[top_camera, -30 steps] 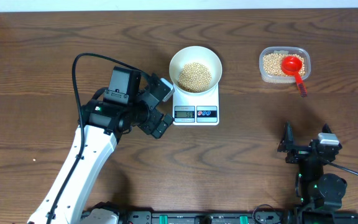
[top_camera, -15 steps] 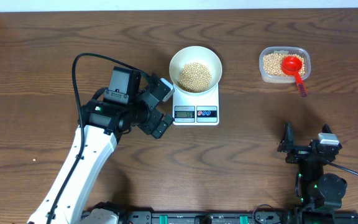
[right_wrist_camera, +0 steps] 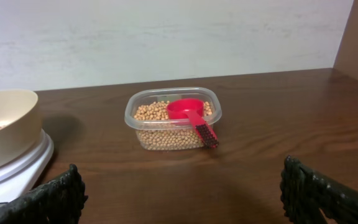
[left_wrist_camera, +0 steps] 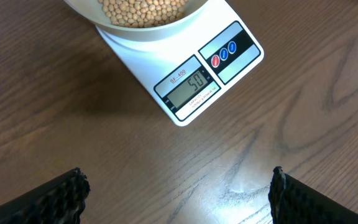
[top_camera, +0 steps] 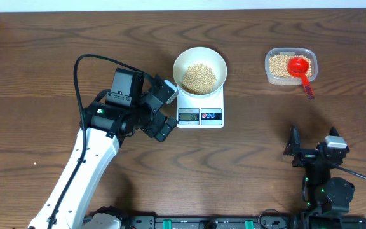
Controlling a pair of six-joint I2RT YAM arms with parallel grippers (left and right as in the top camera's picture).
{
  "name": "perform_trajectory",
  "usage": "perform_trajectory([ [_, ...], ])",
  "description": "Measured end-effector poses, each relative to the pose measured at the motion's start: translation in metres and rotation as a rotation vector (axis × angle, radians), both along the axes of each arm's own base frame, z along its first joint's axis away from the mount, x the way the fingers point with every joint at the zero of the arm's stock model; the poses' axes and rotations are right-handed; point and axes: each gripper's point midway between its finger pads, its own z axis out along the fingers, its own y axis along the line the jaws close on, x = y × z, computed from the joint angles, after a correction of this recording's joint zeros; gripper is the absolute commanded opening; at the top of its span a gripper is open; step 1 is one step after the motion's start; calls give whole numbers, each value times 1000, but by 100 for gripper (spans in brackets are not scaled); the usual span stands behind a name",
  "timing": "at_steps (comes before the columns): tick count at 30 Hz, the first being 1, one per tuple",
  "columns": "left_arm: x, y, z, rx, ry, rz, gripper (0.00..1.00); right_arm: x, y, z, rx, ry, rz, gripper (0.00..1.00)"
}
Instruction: Scoop item into bowl and weigh 50g on scale
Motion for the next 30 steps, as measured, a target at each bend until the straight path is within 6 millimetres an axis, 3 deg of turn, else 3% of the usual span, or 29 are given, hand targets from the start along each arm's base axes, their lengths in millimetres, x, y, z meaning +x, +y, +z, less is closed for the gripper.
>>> perform_trajectory([
  [6,-2,3,-1,13,6,6,95,0,0,0,0,0,0,99],
  [14,-11,26,15,83,-119,68,95,0,0,0,0,0,-2,99],
  [19,-9,50,23,71,-256,159,95,0,-1,0,0,0,-3,99],
  [24,-9,89,32,13,-411,360,95,0,0,0,0,-1,-3,99],
  [30,-28,110,49,-39,-588,461,95,0,-1,0,-1,0,-3,99],
])
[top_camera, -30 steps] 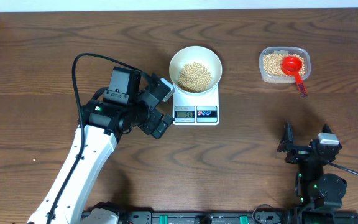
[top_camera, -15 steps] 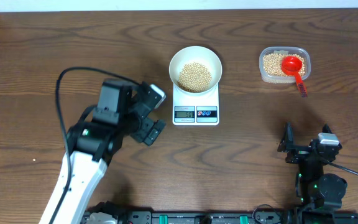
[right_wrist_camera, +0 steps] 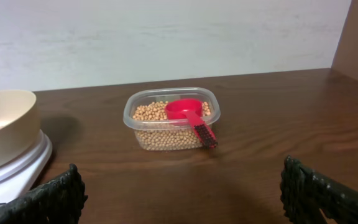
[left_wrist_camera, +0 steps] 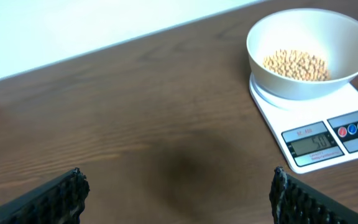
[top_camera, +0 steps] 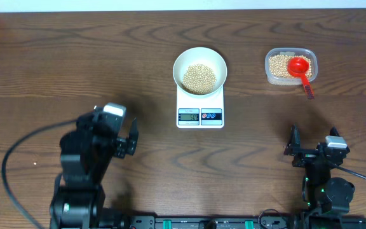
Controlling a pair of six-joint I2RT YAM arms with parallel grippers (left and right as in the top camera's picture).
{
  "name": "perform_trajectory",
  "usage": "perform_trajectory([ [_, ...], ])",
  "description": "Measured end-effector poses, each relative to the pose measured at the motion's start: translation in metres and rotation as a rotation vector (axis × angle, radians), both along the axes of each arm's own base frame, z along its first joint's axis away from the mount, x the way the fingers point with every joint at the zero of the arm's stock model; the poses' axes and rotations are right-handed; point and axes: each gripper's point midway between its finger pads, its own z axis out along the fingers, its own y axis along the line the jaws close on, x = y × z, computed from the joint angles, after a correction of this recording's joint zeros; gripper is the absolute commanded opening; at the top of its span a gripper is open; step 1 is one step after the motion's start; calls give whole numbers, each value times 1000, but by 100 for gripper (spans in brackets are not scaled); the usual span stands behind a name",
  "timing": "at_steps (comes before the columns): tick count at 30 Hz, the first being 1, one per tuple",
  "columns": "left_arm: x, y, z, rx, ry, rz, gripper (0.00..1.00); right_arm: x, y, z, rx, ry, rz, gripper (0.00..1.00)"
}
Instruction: Scoop item into bowl and weigh 50g on scale
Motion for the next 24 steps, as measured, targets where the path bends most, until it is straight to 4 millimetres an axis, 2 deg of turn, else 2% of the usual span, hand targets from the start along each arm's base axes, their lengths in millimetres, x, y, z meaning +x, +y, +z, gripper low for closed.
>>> perform_trajectory([
  [5,-17,5,0,-11,-94,29,95,0,0,0,0,0,0,99],
  [11,-21,21,-9,-83,-185,142,95,0,0,0,0,0,0,99],
  [24,-27,40,-54,-129,-221,272,95,0,0,0,0,0,0,99],
])
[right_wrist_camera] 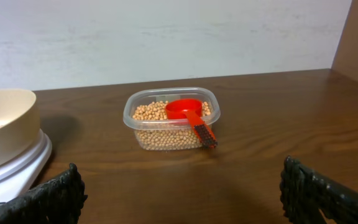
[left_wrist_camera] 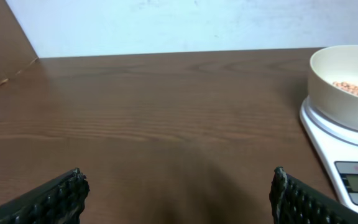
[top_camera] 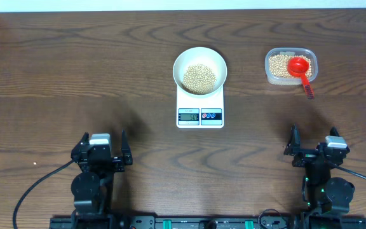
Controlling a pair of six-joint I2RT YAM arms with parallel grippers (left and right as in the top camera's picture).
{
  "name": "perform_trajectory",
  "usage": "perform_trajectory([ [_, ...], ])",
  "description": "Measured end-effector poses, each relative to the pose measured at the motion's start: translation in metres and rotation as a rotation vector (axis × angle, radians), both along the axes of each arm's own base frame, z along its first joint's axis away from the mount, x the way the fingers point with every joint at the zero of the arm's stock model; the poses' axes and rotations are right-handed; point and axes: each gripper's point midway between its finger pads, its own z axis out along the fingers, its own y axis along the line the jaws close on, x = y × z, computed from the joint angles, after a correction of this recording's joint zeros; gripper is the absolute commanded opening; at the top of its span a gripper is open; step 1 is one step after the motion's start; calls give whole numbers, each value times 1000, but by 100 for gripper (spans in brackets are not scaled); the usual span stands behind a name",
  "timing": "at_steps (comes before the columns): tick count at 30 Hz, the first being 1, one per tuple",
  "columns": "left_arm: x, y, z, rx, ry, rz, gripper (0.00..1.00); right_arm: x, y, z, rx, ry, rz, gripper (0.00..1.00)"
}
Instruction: Scoop item into bowl and weigh 50g on scale
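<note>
A cream bowl (top_camera: 199, 70) holding beans stands on the white scale (top_camera: 200, 109) at the table's middle back; its lit display is too small to read. At the back right a clear tub (top_camera: 290, 65) of beans holds the red scoop (top_camera: 299, 67), handle over the rim. The tub (right_wrist_camera: 172, 118) and scoop (right_wrist_camera: 188, 112) also show in the right wrist view, the bowl (left_wrist_camera: 347, 81) in the left wrist view. My left gripper (top_camera: 101, 147) sits open at the front left, my right gripper (top_camera: 311, 145) open at the front right, both with nothing between the fingers.
A white wall (right_wrist_camera: 166, 37) runs behind the table's far edge. Bare wood lies between the grippers and the scale. Black cables trail from both arm bases at the front edge.
My left arm has drawn back from left of the scale to the front left edge, its gripper now facing the far wall. The right arm, bowl, scale and tub have not moved.
My left gripper hovered open right beside the scale, its camera reading 50 on the display. Then it stood farther back and to the left. Now it rests at the front left. My right gripper stayed open at the front right throughout.
</note>
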Motion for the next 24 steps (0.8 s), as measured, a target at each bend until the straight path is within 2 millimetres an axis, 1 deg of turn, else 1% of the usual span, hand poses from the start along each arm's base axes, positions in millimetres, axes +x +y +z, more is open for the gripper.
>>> perform_trajectory([
  [6,1,3,-19,3,-8,14,95,0,0,0,0,1,0,99],
  [7,2,3,-15,3,-33,15,95,0,0,0,0,-1,0,99],
  [9,2,3,-14,4,-42,16,95,0,0,0,0,0,0,99],
  [24,2,6,-13,5,-45,28,96,0,0,0,0,0,0,100],
])
